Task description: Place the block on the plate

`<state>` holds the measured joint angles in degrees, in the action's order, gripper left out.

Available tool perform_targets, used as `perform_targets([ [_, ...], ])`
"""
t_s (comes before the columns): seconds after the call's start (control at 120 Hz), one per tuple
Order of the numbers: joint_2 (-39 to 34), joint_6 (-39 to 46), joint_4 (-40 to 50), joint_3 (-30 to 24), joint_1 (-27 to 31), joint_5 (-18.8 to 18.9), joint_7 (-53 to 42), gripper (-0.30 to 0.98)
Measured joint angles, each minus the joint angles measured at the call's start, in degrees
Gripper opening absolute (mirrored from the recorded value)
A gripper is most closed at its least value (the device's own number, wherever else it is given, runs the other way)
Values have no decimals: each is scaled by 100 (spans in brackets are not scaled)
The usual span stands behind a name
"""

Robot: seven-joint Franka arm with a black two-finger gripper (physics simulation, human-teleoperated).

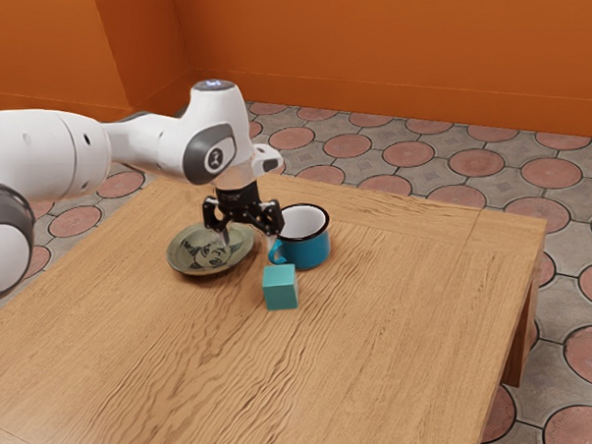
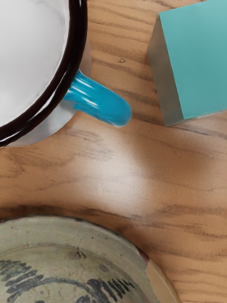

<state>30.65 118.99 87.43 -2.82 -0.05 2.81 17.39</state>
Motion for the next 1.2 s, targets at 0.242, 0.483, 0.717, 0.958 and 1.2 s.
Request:
perform_targets([
  [0.242,253,180,-303,-336,194,48,490,69],
  [0.483,187,194,-181,-549,325,53,817,69],
  [0.717,-93,210,348,-795,511,60,1034,69],
  [0.958,-61,299,681,-1136,536,62,1151,69],
  [1.2,63,565,777,-1107,725,62,1139,69],
])
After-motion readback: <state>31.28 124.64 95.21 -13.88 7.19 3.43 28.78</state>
